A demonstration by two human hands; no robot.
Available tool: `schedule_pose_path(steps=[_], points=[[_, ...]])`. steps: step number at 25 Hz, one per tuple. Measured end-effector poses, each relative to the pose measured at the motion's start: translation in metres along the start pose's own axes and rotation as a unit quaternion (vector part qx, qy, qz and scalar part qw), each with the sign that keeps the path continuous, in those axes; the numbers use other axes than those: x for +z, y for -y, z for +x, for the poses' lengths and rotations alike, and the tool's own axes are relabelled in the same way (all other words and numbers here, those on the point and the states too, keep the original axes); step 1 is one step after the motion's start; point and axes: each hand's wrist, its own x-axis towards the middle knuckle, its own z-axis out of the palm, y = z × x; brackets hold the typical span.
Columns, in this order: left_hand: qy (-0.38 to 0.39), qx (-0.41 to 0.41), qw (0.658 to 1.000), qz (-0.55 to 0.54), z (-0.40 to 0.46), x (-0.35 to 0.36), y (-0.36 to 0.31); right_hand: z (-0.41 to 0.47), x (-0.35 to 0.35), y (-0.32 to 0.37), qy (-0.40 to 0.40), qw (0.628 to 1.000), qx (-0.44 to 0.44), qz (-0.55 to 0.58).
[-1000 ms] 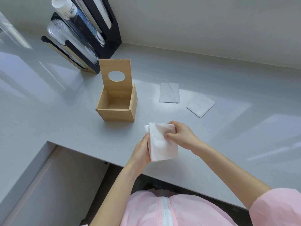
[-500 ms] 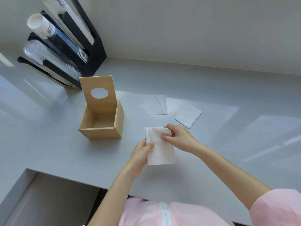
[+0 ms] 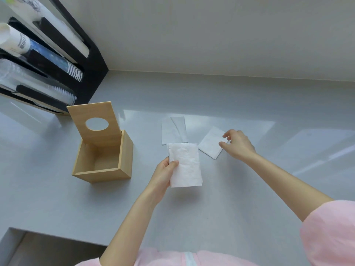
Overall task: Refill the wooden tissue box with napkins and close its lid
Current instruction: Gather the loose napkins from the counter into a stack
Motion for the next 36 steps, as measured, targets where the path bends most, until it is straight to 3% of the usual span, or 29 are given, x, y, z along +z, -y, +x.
schedule_pose_path(steps=[5,9,16,20,25,27,29,31,34,36], points=[[-0.01,-0.014,1.0,-0.004,0.007,0.001,-0.003,0.022,0.004,0.003,0.023,0.997,0.044,-0.063],[-0.019,-0.025,0.999,-0.01,0.009,0.001,-0.004,0.028,0.007,0.001,0.032,0.995,0.094,-0.015],[-0.019,-0.03,0.999,-0.014,0.007,0.003,-0.004,0.012,0.025,0.01,-0.012,0.997,0.031,-0.066],[-0.025,-0.029,0.999,-0.019,0.005,0.0,-0.004,-0.001,0.015,0.015,-0.014,0.994,0.019,0.111],[-0.038,-0.022,0.999,-0.016,0.004,-0.002,-0.002,-0.039,-0.008,0.016,-0.025,0.968,-0.04,0.248],[-0.042,-0.024,0.999,-0.019,0.005,-0.003,-0.003,-0.053,-0.02,0.017,-0.001,0.935,-0.057,0.35],[-0.031,-0.024,0.999,-0.027,0.005,-0.002,-0.003,-0.062,-0.027,0.02,0.053,0.88,-0.062,0.469],[-0.016,-0.02,0.999,-0.04,0.006,-0.001,-0.003,-0.068,-0.019,0.026,0.11,0.842,-0.056,0.526],[0.011,-0.002,0.999,-0.053,0.005,0.002,-0.001,-0.072,0.015,0.035,0.145,0.876,-0.023,0.459],[0.021,0.009,0.998,-0.061,0.002,0.005,-0.001,-0.071,0.031,0.035,0.121,0.911,0.005,0.394]])
